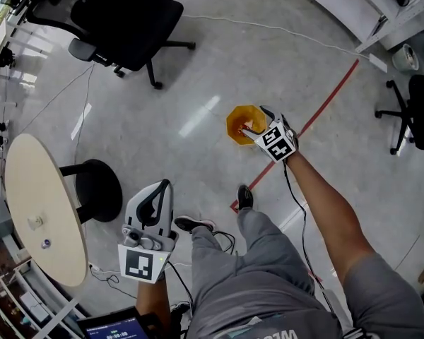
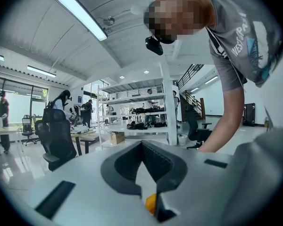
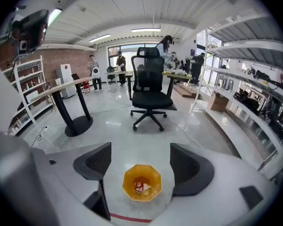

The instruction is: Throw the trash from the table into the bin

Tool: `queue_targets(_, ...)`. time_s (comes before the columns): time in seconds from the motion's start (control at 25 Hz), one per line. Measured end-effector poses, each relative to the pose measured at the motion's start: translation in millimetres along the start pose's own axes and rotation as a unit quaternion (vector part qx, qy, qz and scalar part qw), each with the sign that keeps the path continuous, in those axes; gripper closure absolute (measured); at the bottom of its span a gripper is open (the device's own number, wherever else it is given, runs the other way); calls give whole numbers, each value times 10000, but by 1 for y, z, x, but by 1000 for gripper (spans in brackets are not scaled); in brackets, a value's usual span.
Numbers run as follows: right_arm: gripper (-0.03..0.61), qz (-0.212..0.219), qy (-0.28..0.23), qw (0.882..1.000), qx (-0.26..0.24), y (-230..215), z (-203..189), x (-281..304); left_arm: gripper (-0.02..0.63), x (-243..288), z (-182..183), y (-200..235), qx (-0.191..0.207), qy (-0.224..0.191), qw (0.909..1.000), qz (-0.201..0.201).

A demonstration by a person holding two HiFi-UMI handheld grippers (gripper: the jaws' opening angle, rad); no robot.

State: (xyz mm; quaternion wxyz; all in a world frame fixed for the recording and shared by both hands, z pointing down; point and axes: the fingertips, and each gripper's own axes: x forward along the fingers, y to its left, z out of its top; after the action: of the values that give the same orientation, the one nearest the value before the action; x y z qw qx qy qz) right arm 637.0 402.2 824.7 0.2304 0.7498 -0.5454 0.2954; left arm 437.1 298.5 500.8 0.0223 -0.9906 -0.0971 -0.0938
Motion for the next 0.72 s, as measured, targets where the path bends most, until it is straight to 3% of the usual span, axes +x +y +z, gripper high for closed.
queue_targets(0.16,206,-114,-603,9981,-59,17,51,-53,571,-24,19,1,41,-151,9998,124)
queue_targets(0.36,568,-291,-1383,9896,-258,62,139,-139,571,-76,63,23,113,-501,9974,504)
queue_targets(0.56,572,-57,-2122,9752,-626,144,255,-200,571,-170,105,70,70,-857,9903,1088)
queue_targets(0.72,572,210,-2456,9635,-1044,227,341,-210,571,-270,128,118,219,-1187,9801,1576)
